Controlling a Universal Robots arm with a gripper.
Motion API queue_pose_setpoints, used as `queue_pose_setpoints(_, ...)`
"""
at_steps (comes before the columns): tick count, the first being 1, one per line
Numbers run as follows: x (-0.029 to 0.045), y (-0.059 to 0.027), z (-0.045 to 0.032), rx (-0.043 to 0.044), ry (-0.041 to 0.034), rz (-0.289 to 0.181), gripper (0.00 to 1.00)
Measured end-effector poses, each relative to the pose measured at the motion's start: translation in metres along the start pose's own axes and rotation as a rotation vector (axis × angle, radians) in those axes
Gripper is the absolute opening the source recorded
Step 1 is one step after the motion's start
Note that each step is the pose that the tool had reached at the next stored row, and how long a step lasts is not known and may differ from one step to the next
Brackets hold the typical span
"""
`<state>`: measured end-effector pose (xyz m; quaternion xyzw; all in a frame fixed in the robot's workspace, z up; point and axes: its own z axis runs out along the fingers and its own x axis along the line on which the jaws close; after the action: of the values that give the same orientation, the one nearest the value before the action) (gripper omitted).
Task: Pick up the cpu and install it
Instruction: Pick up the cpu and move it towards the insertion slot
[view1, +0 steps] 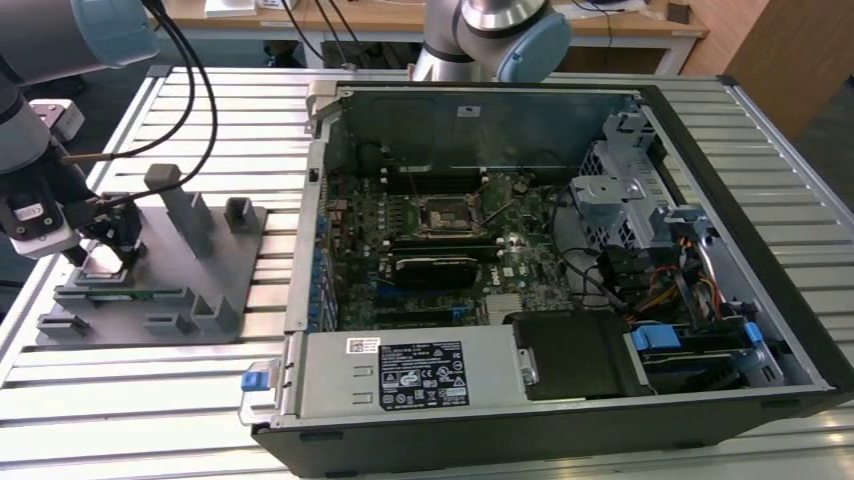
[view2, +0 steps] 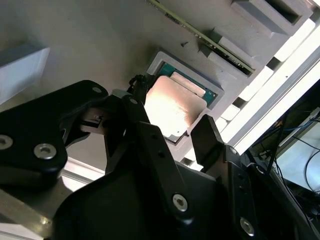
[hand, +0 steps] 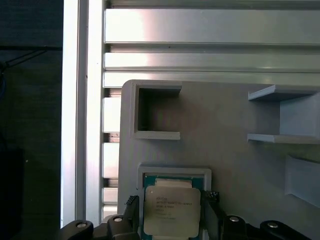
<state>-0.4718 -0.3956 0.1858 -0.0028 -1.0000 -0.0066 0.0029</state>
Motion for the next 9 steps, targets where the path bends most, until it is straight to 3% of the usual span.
queue_pose_setpoints(2, 0.0, 0.0002, -0.0005, 0.0001, 0.0002, 0.0, 0.62)
queue_pose_setpoints(3, 0.0, 0.0002, -0.0005, 0.0, 0.0, 0.0, 0.55)
queue_pose_setpoints(9, 0.0, 0.0007, -0.0015, 0.0, 0.0001, 0.001, 0.53)
